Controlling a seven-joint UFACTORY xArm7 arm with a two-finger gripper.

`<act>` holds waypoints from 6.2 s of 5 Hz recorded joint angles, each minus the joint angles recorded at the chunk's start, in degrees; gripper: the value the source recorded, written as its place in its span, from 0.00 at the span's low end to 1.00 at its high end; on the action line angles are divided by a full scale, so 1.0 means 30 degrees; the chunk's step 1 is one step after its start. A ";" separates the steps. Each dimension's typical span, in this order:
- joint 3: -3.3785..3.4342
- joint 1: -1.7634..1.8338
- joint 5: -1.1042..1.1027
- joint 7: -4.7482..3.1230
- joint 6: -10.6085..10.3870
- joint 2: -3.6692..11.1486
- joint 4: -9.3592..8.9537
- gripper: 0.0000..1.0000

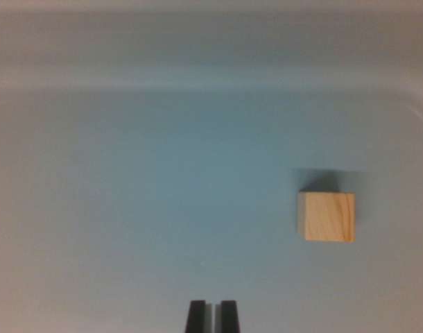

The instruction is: Push wooden cube

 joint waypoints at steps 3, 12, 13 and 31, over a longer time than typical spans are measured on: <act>-0.0153 -0.0140 0.0056 -0.0326 -0.0854 0.0368 -0.0597 0.00; -0.0951 -0.0870 0.0348 -0.2022 -0.5291 0.2279 -0.3701 0.00; -0.0951 -0.0870 0.0348 -0.2022 -0.5291 0.2279 -0.3701 0.00; -0.2031 -0.1859 0.0744 -0.4319 -1.1302 0.4868 -0.7906 0.00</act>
